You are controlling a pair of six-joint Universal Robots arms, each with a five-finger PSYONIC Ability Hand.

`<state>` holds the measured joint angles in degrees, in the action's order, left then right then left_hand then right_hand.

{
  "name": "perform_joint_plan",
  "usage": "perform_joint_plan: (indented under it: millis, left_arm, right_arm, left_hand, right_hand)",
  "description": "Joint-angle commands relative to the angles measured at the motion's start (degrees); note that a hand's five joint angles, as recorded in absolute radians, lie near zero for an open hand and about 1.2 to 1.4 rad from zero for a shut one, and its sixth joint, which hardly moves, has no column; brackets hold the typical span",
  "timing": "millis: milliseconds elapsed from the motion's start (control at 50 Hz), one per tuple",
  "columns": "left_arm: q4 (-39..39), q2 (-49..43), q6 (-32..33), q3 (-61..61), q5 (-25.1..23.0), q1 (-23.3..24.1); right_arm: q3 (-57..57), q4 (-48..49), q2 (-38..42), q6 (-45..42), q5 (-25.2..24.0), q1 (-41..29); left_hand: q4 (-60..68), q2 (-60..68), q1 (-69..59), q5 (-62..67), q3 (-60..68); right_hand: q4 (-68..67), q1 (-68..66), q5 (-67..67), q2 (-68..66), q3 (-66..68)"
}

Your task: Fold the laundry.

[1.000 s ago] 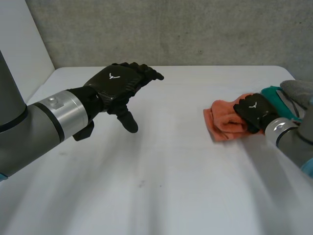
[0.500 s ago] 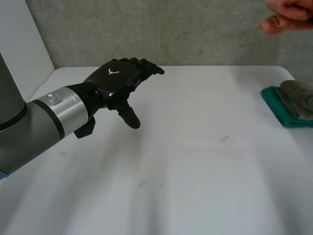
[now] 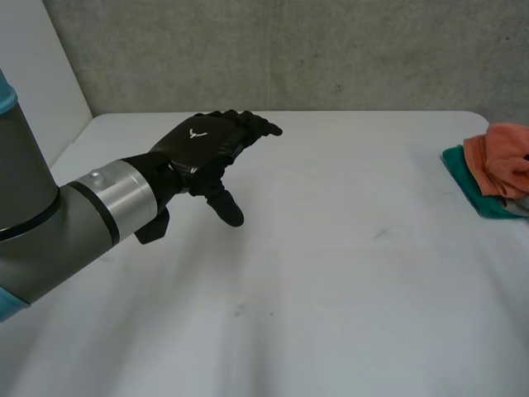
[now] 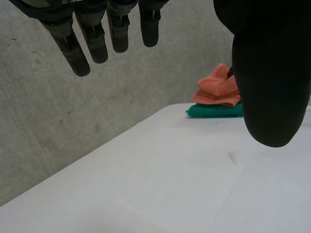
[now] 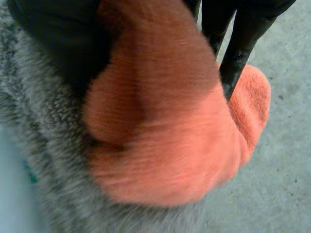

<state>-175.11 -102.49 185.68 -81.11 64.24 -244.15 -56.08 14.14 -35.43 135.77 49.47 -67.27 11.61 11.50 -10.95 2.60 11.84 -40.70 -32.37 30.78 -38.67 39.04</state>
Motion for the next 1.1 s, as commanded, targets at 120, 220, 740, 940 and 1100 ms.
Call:
perform_joint_plan:
  millis: [120,220,740,940,1100]
  left_arm:
    - [0.0,0.4,-0.1,0.3,0.0,-0.2]
    - [0.0,0.8,-0.1,0.2,0.0,-0.2]
    - [-2.7,10.5,-5.9,-0.6,22.1,-3.5]
    - [-3.0,10.4,-5.6,-3.2,25.4,-6.3]
    - [-7.0,9.6,-5.9,-7.6,25.5,-6.3]
  right_arm:
    - [-0.5,-5.0,-11.7,10.4,6.0,-0.9]
    - [0.1,-5.1,-15.4,14.8,9.9,-2.7]
    - [-20.3,-11.9,-42.0,30.6,36.3,-37.4]
    - [-25.0,-6.1,-42.2,29.7,49.3,-46.6]
    - [-31.5,2.3,-41.7,30.8,49.2,-47.5]
  left_hand:
    - [1.1,1.2,-1.8,0.1,0.9]
    - [1.1,1.2,-1.8,0.1,0.9]
    - [0.1,0.2,-0.8,-0.9,-0.1]
    - [-0.4,-0.3,-0.3,-1.4,-0.6]
    - [-1.1,-1.0,0.4,-2.0,-1.3]
  right_hand:
    - [30.7,22.4,-30.8,28.7,-29.0]
    - [30.7,22.4,-30.8,28.7,-29.0]
    - [30.7,22.4,-30.8,28.7,-29.0]
    - [30.7,22.4,-30.8,28.7,-29.0]
    - [30.7,22.4,-30.8,28.7,-29.0]
